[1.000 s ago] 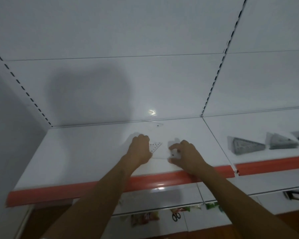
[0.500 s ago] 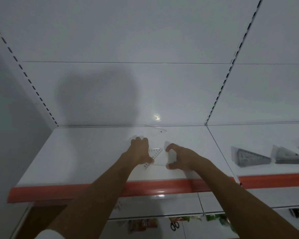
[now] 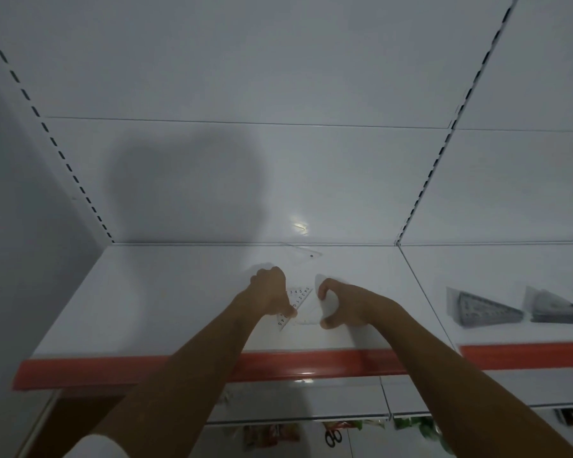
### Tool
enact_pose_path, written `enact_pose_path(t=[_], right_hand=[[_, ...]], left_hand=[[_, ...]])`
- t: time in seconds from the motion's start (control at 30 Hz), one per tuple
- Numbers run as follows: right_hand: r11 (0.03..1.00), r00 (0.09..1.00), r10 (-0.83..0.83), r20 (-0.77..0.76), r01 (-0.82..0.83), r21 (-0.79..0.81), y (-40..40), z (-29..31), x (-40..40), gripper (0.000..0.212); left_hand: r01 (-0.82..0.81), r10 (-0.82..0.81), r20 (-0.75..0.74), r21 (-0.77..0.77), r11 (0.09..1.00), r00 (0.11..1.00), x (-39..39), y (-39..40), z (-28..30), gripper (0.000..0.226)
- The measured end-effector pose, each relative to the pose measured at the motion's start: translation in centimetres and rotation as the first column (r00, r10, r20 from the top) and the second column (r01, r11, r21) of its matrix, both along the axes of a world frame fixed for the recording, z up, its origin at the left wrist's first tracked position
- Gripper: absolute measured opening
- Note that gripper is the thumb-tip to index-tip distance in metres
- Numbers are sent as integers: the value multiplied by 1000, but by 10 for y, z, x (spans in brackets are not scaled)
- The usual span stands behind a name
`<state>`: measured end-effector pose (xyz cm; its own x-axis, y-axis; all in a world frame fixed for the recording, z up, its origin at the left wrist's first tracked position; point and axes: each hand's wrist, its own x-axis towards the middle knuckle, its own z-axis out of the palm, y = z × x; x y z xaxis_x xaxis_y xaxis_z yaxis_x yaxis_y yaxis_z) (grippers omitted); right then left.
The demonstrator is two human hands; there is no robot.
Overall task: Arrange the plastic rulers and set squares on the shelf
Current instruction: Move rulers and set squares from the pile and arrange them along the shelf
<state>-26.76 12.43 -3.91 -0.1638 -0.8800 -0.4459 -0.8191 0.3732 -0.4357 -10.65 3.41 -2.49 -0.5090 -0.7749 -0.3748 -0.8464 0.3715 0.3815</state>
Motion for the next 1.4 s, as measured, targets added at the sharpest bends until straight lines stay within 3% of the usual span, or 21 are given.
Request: enact_pose_path(t=[0.1,0.4,0.47,0.57,0.7,0.83,0.97,1.1,1.2,1.27,1.4], right_hand=[[1000,1000,7,18,-8,6,0,0,0,50],[998,997,39,64,-36,-50,6,-1,-2,60],[999,997,41,61,-38,-37,5,0,-1,61],[1000,998,27,51,-27,-11,3,1,-2,59],[994,986,-98,136,103,-28,9,-3,-2,61],[969,970,-174,170,200,-146,22,-10,2,59],[894,946,-215,242,290,-340,39,-15,-6,36],[772,845,-330,420,498,-395,60,-3,-23,19],[698,874,-406,267,485,-526,81,6,-41,26],[663,862,-450,235,498,-558,99,13,-53,32],[670,871,-472,138,456,-586,137,22,-77,54]], left_hand=[[-4,4,-8,11,1000,1000,4,-3,0,63],[41,-60,111,168,985,992,21,7,5,15],[-5,-26,120,250,968,992,21,14,10,23],[73,-117,186,230,971,976,16,21,12,24],[5,-24,88,215,977,996,11,21,6,26],[-57,67,-53,177,982,996,10,18,-5,13],[-113,133,-272,88,990,953,4,26,-2,25],[-137,140,-427,39,990,893,-14,40,4,27],[-96,110,-500,53,994,859,-37,56,10,11],[-40,94,-527,114,993,844,-54,70,13,12],[71,22,-600,131,989,800,-91,97,23,11]])
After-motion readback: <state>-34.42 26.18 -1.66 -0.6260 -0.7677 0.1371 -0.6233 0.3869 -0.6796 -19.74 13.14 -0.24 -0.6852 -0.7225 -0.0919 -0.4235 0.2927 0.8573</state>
